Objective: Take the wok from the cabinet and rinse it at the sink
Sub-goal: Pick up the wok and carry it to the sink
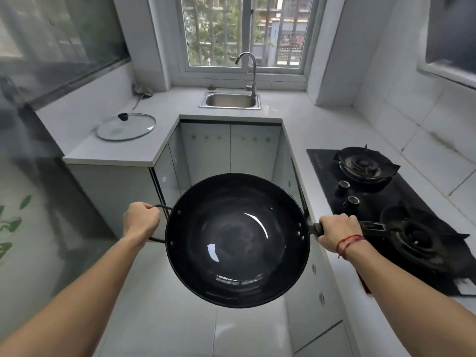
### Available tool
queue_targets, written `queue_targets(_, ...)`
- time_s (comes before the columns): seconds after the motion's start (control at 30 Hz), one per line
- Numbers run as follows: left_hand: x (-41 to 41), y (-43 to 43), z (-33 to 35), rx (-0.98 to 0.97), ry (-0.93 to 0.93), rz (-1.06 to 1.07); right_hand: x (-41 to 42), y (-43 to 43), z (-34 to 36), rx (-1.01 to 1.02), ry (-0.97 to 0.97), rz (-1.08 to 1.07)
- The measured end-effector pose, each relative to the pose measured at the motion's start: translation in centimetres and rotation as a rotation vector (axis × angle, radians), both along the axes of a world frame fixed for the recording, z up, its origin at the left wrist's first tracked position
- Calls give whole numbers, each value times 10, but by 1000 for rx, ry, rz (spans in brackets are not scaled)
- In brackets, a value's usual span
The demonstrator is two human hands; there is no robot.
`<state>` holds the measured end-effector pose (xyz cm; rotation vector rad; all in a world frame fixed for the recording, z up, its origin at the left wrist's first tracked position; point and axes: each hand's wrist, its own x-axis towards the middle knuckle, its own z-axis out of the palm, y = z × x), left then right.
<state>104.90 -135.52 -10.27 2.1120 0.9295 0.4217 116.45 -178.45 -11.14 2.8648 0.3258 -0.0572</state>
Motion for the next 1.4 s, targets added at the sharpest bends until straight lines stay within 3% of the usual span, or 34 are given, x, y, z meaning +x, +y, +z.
queue_targets(0.33, 77, 46, -17, -59, 8, 38, 97, 50, -23, -12, 38, 17)
queue_targets(0.73, 262, 138, -8, -91, -9, -14, 258, 148, -5, -42, 30, -55)
queue_targets(1.4, 535, 208, -24, -153, 35, 27, 542, 222, -17, -53, 38, -17)
